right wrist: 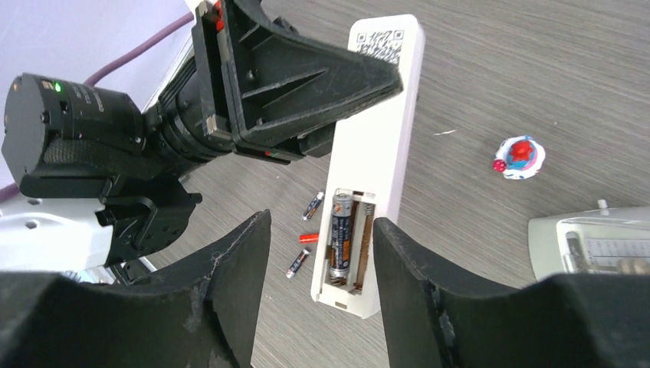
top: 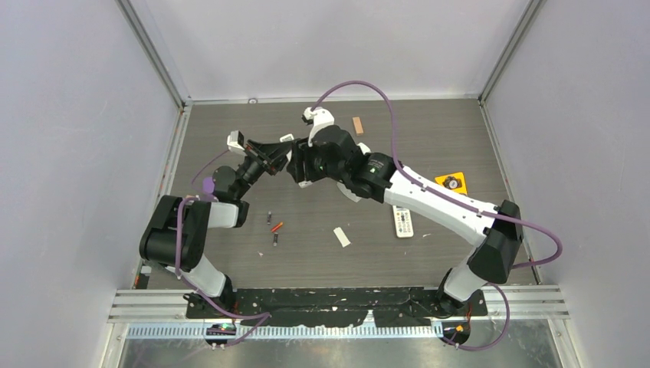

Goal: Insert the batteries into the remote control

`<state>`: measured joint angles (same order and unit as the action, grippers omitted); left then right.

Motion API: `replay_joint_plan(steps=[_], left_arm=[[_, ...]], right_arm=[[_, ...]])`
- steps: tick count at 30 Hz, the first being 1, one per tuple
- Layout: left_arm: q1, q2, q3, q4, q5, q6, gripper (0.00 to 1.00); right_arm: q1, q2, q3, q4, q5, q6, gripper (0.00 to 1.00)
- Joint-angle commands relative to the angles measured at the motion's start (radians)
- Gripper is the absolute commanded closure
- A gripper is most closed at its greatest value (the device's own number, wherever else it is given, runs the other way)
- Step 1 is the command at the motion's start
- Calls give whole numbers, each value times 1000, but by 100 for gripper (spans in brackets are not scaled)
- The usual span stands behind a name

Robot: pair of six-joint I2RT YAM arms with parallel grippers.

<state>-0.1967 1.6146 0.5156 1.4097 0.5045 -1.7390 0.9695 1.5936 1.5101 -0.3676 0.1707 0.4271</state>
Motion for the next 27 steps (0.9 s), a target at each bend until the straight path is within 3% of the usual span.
replay_joint_plan(steps=[1,5,9,13,21,27], left_arm=[[-5,-34,-1,80,2,0,100],[-9,-39,0,79,5,5,100],[-13,-44,3,80,12,15,100],[-18,-44,10,79,19,17,100],[-32,-45,24,79,16,19,100],[-39,-39,32,80,5,16,100]], right_arm=[[-20,-38,80,-35,26,20,42],[-40,-40,103,-76,-17,58,40],[-95,-28,115,-99,-116,147,26],[-154,6,125,-101,-318,209,18],[-247,39,43,16,-576,379,17],[-264,59,-9,73,-666,460,20]])
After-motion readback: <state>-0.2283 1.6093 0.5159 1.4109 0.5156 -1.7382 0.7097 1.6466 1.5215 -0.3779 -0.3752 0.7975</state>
